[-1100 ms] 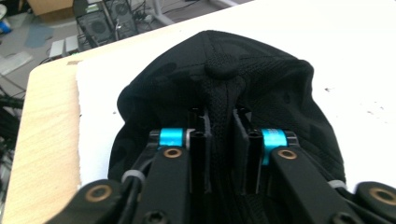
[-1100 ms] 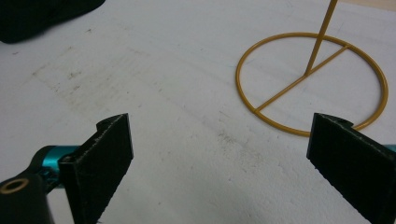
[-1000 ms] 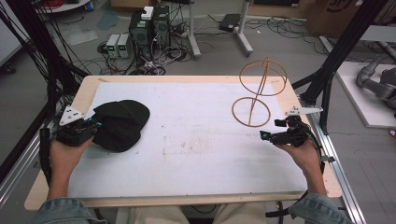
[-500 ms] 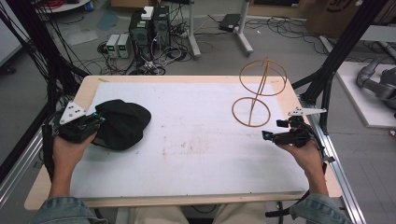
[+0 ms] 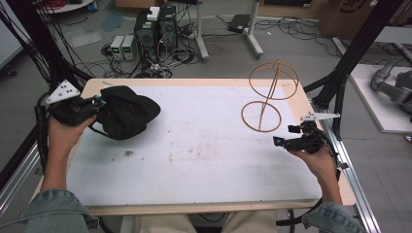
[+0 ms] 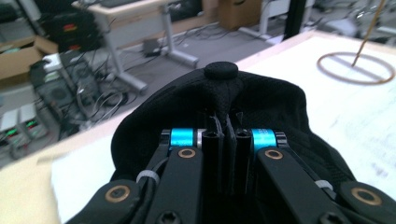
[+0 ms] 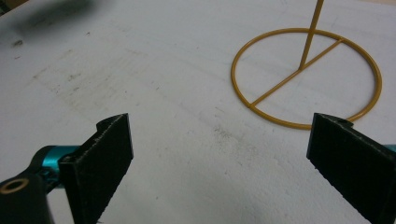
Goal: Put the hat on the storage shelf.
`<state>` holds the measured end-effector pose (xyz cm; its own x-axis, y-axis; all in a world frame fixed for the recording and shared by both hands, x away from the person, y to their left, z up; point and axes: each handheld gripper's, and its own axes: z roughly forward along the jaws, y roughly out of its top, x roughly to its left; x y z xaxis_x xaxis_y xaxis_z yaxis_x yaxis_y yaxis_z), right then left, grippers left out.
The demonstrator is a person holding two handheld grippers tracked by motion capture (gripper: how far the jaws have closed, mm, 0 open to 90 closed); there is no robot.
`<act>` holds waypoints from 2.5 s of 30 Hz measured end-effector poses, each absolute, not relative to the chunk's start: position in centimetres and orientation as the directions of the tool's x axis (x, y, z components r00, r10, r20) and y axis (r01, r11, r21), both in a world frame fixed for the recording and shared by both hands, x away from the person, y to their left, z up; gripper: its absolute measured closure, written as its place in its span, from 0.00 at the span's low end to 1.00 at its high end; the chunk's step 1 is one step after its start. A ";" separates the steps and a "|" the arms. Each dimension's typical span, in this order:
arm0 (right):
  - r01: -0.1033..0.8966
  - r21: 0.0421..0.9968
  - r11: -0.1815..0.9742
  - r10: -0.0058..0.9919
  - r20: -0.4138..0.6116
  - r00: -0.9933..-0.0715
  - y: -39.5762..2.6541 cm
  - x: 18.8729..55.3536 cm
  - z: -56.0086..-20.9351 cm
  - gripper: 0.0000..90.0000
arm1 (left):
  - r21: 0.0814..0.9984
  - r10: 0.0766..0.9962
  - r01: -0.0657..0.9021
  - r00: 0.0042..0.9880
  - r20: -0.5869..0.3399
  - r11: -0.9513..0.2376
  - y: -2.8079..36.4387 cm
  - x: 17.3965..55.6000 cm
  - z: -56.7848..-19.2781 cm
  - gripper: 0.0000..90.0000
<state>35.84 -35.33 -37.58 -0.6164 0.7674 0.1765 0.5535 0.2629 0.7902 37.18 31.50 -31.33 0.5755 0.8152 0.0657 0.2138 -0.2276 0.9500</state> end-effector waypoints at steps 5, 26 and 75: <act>0.553 0.794 0.253 0.768 0.183 -0.614 -35.6 35.8 -37.6 0.07 | 0.961 0.788 0.192 0.614 0.042 -0.201 31.0 40.1 -29.0 0.96; 0.572 0.790 0.222 0.768 0.219 -0.601 -36.9 36.1 -38.3 0.07 | 0.990 0.629 0.091 0.777 -0.006 -0.104 24.3 49.1 -21.5 0.96; 0.565 0.802 0.193 0.767 0.236 -0.597 -37.9 35.9 -38.1 0.07 | 0.994 0.270 0.063 0.959 -0.084 0.086 1.9 55.2 -19.3 0.96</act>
<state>35.87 -37.91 -38.14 -0.5971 0.7667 0.2360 0.5648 0.1929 0.8024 55.24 1.91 -19.31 0.9591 0.2702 -0.0839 0.0627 0.0861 0.9943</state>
